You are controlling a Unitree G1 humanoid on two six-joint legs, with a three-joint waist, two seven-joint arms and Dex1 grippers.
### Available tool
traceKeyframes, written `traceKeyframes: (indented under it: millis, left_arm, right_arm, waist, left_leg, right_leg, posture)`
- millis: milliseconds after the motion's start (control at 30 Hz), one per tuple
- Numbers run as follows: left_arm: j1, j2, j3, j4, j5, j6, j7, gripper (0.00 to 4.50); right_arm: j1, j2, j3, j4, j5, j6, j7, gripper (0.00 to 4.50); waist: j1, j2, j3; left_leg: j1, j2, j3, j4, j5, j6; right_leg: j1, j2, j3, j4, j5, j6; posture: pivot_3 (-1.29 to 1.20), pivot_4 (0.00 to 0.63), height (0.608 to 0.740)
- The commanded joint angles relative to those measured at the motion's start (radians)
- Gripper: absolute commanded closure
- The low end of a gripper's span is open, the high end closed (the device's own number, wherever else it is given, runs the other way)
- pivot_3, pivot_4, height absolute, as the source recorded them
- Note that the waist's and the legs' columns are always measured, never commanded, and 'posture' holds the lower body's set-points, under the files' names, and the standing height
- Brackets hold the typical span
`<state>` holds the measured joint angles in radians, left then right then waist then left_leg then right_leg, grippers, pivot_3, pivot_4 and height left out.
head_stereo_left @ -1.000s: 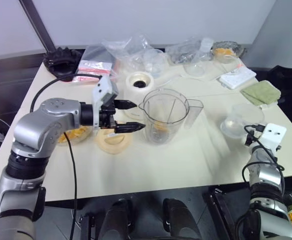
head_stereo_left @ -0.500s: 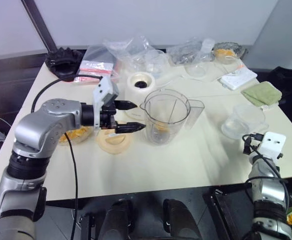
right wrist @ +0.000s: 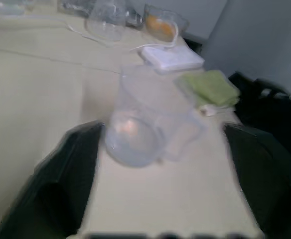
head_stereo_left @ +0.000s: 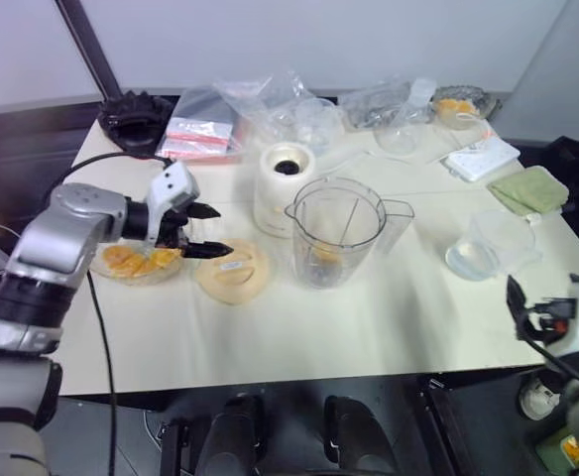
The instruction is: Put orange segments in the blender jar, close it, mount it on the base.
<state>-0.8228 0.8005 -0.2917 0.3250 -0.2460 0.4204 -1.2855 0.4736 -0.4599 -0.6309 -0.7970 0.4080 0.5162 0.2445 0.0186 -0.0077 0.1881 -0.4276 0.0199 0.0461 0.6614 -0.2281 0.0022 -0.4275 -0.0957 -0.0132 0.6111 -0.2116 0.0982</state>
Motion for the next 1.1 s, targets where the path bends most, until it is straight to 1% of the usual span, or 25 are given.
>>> traceKeyframes:
  millis: [33, 133, 233, 300, 367, 433, 500, 633, 800, 867, 933, 967, 1100]
  left_arm:
    - [-0.094, -0.056, -0.049, 0.196, 0.096, -0.16, -0.078, 0.07]
    - [-0.164, -0.123, -0.093, 0.367, 0.173, -0.28, -0.12, 0.07]
    - [-0.208, -0.17, -0.117, 0.482, 0.236, -0.371, -0.153, 0.07]
    - [-0.231, -0.194, -0.122, 0.549, 0.271, -0.414, -0.15, 0.07]
    - [-0.255, -0.22, -0.136, 0.612, 0.315, -0.45, -0.147, 0.07]
    - [-0.276, -0.256, -0.153, 0.676, 0.362, -0.476, -0.138, 0.07]
    - [-0.293, -0.289, -0.157, 0.727, 0.395, -0.481, -0.116, 0.07]
    - [-0.309, -0.333, -0.16, 0.8, 0.45, -0.496, -0.082, 0.07]
    - [-0.3, -0.365, -0.17, 0.865, 0.506, -0.497, -0.031, 0.07]
    - [-0.296, -0.367, -0.169, 0.882, 0.518, -0.504, -0.019, 0.63]
    - [-0.291, -0.367, -0.164, 0.893, 0.528, -0.512, -0.021, 1.43]
    - [-0.289, -0.366, -0.161, 0.896, 0.532, -0.515, -0.021, 2.05]
    - [-0.287, -0.367, -0.14, 0.892, 0.527, -0.52, -0.031, 4.08]
  right_arm:
    - [0.06, -0.011, -0.085, -0.065, 0.092, 0.035, 0.067, 0.55]
    - [0.088, -0.003, -0.091, -0.08, 0.138, 0.061, 0.095, 0.55]
    - [0.123, 0.0, -0.093, -0.109, 0.209, 0.081, 0.135, 0.55]
    - [0.141, -0.006, -0.101, -0.133, 0.269, 0.098, 0.156, 0.55]
    - [0.169, -0.03, -0.127, -0.168, 0.375, 0.122, 0.19, 0.55]
    - [0.172, -0.094, -0.178, -0.195, 0.535, 0.151, 0.198, 0.55]
    - [0.153, -0.168, -0.205, -0.202, 0.636, 0.164, 0.188, 0.55]
    - [0.122, -0.285, -0.2, -0.217, 0.755, 0.172, 0.14, 0.55]
    - [0.054, -0.358, -0.149, -0.228, 0.825, 0.152, 0.061, 0.55]
    - [0.042, -0.376, -0.142, -0.229, 0.843, 0.151, 0.045, 0.51]
    - [0.038, -0.39, -0.141, -0.228, 0.854, 0.15, 0.036, 0.51]
    - [0.039, -0.395, -0.143, -0.227, 0.858, 0.149, 0.034, 0.51]
    - [0.044, -0.401, -0.14, -0.22, 0.855, 0.145, 0.036, 0.51]
  waist:
    - [0.004, 0.0, 0.0]
    - [0.012, -0.001, 0.0]
    - [0.019, -0.001, 0.0]
    - [0.021, -0.001, 0.0]
    - [0.023, -0.001, 0.0]
    - [0.023, -0.001, 0.0]
    - [0.021, -0.003, 0.001]
    - [0.02, -0.009, 0.001]
    - [0.021, -0.01, 0.0]
    - [0.022, -0.01, 0.0]
    - [0.02, -0.012, 0.0]
    - [0.02, -0.012, -0.001]
    - [0.022, -0.012, -0.001]
  left_leg:
    - [0.0, 0.0, 0.0, 0.0, -0.001, -0.001]
    - [-0.002, 0.0, 0.001, 0.0, -0.001, 0.004]
    - [-0.008, -0.002, 0.003, 0.0, -0.003, 0.007]
    - [-0.015, -0.003, 0.002, 0.001, -0.002, 0.007]
    - [-0.017, -0.003, 0.002, 0.001, -0.003, 0.008]
    - [-0.017, -0.003, 0.001, 0.002, -0.003, 0.008]
    - [-0.016, -0.003, 0.001, 0.004, -0.003, 0.008]
    - [-0.015, -0.003, 0.002, 0.007, -0.002, 0.008]
    - [-0.011, -0.002, 0.002, 0.007, -0.002, 0.008]
    - [-0.008, -0.002, 0.001, 0.007, -0.003, 0.008]
    - [-0.007, -0.002, 0.001, 0.007, -0.003, 0.008]
    - [-0.007, -0.001, 0.001, 0.007, -0.003, 0.008]
    - [-0.007, -0.001, 0.002, 0.007, -0.003, 0.008]
  right_leg:
    - [0.0, 0.0, 0.0, -0.001, 0.0, 0.0]
    - [-0.002, -0.001, 0.0, -0.001, 0.0, 0.0]
    - [-0.007, 0.0, -0.001, -0.001, -0.001, 0.001]
    - [-0.014, 0.0, -0.001, 0.001, -0.001, 0.001]
    - [-0.015, 0.001, -0.001, 0.002, -0.001, 0.002]
    - [-0.014, 0.001, -0.001, 0.002, -0.001, 0.002]
    - [-0.012, 0.001, -0.001, 0.001, -0.001, 0.002]
    - [-0.009, 0.0, -0.001, -0.001, 0.0, 0.002]
    - [-0.005, -0.001, -0.001, -0.001, 0.0, 0.001]
    - [-0.001, -0.001, -0.001, -0.001, 0.0, 0.001]
    - [-0.001, -0.001, -0.001, -0.001, 0.0, 0.001]
    - [0.0, -0.001, -0.001, -0.001, 0.0, 0.001]
    - [0.0, -0.002, -0.001, -0.001, 0.0, 0.001]
  posture:
    - [0.0, 0.15, 0.74]
    - [0.0, 0.15, 0.74]
    - [0.0, 0.15, 0.74]
    - [0.0, 0.15, 0.74]
    - [0.0, 0.15, 0.74]
    - [0.0, 0.15, 0.74]
    - [0.0, 0.15, 0.74]
    - [0.0, 0.15, 0.74]
    - [0.0, 0.15, 0.74]
    - [0.0, 0.15, 0.74]
    - [0.0, 0.15, 0.74]
    - [0.0, 0.15, 0.74]
    - [0.0, 0.15, 0.74]
